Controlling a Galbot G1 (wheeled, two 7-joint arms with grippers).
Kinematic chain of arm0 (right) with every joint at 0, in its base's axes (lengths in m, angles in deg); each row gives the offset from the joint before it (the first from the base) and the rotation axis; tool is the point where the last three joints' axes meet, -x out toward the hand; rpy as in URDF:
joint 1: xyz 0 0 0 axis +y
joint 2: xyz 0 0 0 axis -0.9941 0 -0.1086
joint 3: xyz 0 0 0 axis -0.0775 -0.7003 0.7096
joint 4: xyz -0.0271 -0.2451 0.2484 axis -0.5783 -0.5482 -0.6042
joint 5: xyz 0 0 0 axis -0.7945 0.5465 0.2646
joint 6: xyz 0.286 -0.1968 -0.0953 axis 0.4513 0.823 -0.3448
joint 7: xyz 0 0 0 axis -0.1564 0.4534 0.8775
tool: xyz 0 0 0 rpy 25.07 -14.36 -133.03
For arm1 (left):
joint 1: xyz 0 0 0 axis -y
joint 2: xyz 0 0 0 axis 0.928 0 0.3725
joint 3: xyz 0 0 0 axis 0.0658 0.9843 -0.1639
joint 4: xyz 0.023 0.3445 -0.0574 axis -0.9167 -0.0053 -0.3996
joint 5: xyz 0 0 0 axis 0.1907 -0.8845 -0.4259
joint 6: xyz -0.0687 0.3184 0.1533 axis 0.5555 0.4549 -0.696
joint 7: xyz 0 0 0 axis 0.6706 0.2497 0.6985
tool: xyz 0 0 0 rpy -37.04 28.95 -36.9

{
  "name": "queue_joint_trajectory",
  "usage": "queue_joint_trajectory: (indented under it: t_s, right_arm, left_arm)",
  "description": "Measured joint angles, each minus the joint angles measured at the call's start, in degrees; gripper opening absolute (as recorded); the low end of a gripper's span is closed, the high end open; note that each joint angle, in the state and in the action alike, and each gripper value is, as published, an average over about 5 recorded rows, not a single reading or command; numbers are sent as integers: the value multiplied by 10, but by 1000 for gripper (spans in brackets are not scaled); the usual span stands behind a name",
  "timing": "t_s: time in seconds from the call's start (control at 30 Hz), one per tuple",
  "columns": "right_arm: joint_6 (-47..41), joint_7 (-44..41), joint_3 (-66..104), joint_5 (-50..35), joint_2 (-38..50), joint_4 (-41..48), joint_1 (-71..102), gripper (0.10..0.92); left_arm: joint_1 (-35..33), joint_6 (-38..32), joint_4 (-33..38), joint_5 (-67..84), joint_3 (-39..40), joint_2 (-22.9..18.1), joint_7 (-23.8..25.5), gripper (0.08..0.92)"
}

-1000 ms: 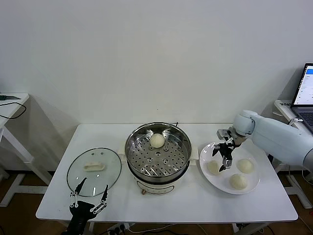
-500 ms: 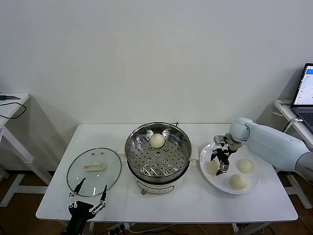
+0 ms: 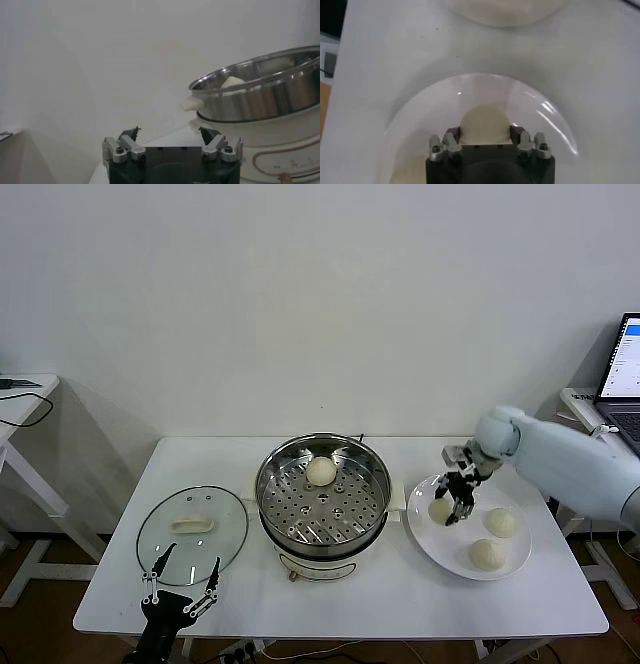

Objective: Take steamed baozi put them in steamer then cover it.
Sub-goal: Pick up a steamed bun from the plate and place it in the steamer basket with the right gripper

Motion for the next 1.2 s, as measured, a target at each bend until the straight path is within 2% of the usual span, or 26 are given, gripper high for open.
queue_joint_trajectory:
  t_s: [0.3, 0.63, 1.2]
  right_arm:
    - [-18, -37, -66, -79, -58, -51, -148, 654]
    - [-62, -18, -126, -174, -164, -76, -209, 645]
    - [-117, 43, -169, -211, -314, -42, -177, 628]
  left_arm:
    - [0, -1, 4, 0, 3, 3, -1, 823]
    - [3, -2, 4, 1, 3, 1, -2, 823]
    - [6, -7, -3, 3, -3, -2, -6, 823]
